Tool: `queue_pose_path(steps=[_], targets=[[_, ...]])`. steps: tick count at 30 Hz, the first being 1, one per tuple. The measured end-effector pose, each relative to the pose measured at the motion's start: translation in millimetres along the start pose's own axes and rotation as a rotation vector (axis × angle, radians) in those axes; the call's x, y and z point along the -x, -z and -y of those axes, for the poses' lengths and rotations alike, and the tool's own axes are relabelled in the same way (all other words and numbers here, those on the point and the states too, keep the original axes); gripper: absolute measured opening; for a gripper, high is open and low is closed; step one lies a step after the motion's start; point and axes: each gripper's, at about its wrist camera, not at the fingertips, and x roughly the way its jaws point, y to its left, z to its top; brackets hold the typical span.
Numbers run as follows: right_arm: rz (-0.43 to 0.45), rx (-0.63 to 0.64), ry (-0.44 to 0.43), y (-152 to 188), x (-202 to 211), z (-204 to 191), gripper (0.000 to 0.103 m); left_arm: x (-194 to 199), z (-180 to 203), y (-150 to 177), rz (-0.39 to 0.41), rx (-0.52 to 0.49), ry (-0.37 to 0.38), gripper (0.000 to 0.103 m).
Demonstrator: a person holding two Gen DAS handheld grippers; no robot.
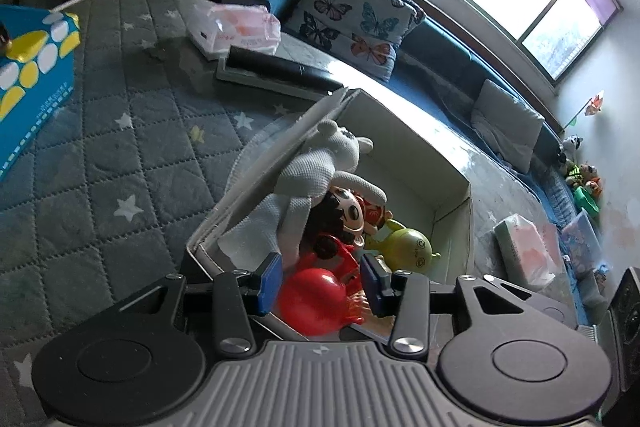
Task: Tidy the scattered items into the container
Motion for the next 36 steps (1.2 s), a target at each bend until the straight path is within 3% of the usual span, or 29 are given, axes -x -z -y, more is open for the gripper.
queue_pose_path(steps=[4,26,32,36], targets=[[0.022,-0.005,0.001,1.8,8.1,-3.8,0.063,9.7,2.5,4.0,0.025,-0.005,0.012,0.045],[0.164,-0.058,0.109,31.5,62.5,-33.8,0.103,64.7,6.5,55.0,0.188,-0.036,-0.056,0.045],[0.199,-0.086,0.160,40.3,77.0,-42.0,0.103,74.7,5.9,67.9,0.221,-0.045,-0.091,0.045],[0.216,-0.130,0.180,45.4,86.2,-45.8,0.103,76.5,5.6,76.2,0.202,-0.044,-0.085,0.045]])
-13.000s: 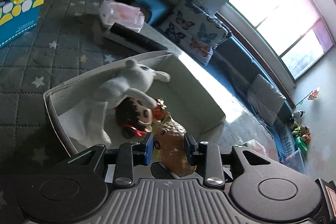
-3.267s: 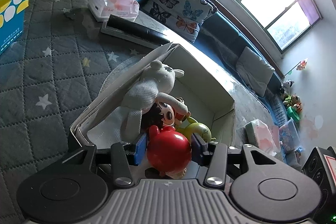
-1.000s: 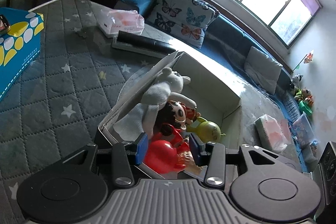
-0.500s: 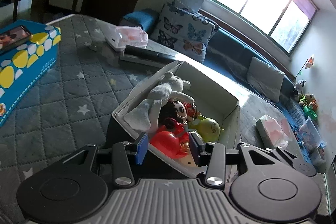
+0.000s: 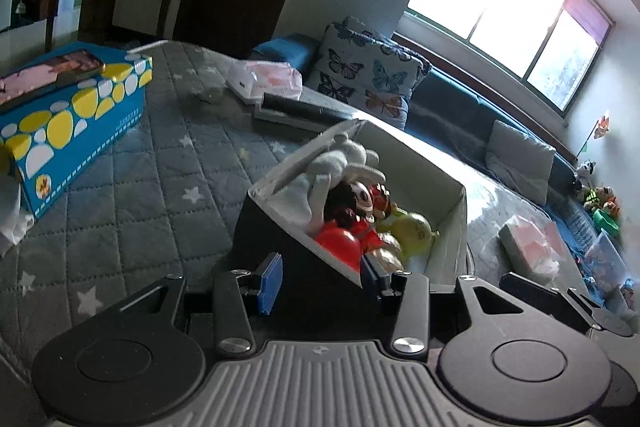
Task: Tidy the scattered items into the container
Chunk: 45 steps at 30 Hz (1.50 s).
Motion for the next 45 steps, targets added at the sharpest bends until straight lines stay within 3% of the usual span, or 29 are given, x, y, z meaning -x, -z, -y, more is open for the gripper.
queue_pose_path(steps=[15,45], targets=[[0.008,-0.067,0.037,21.5,18.5,-2.2,0.103,12.3,11.8,28.0,0.046,-0.100,-0.139,0.045],[-0.069,-0.133,0.059,51.3,7.6,-15.3,0.103,24.0,20.7,55.3,0.094,-0.154,-0.213,0.045]])
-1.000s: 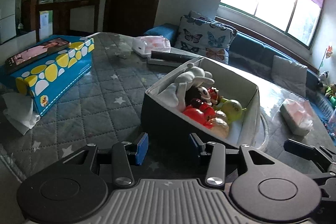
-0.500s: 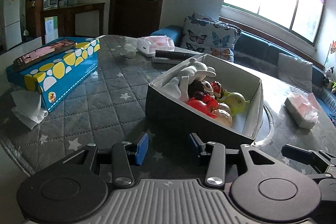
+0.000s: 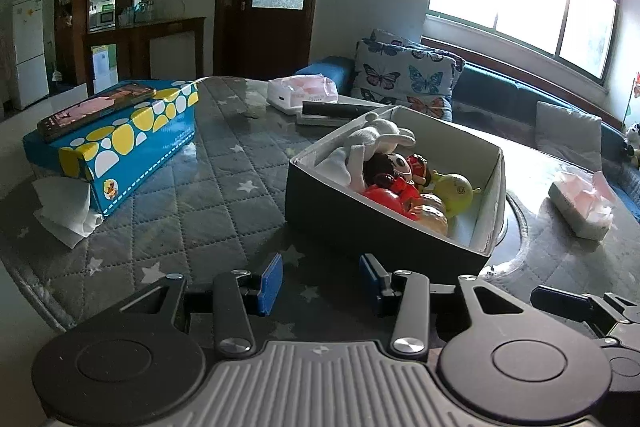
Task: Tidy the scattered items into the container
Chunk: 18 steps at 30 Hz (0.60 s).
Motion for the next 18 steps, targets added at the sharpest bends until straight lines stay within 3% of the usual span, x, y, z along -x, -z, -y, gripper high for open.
queue_pose_path(steps=[18], targets=[[-0.018,0.003,0.031,2.1,-13.5,-4.0,0.103,-9.2,4.6,5.9,-0.014,-0.037,-0.016,0.045]])
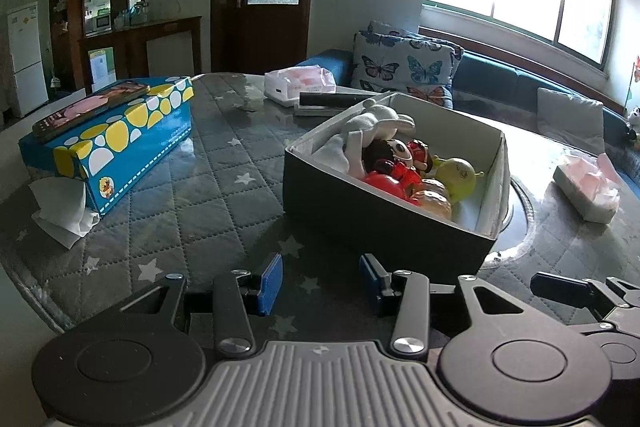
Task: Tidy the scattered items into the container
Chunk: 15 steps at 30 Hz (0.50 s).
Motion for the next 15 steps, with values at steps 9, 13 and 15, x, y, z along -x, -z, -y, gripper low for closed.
queue_pose_path(steps=[9,13,15], targets=[[-0.021,-0.005,0.015,-0.8,-11.6,-1.7,0.103,-6.8,-3.1,-3.0,0.004,-0.010,-0.009,0.045],[-0.032,-0.001,0.016,-2.4,-17.3,-4.4,0.103,-12.0,-3.3,-5.0,-0.004,-0.016,-0.014,0.044],[-0.037,-0.001,0.013,-3.3,-19.6,-5.0,0.103,-14.5,-3.8,-6.0,-0.008,-0.017,-0.017,0.044]])
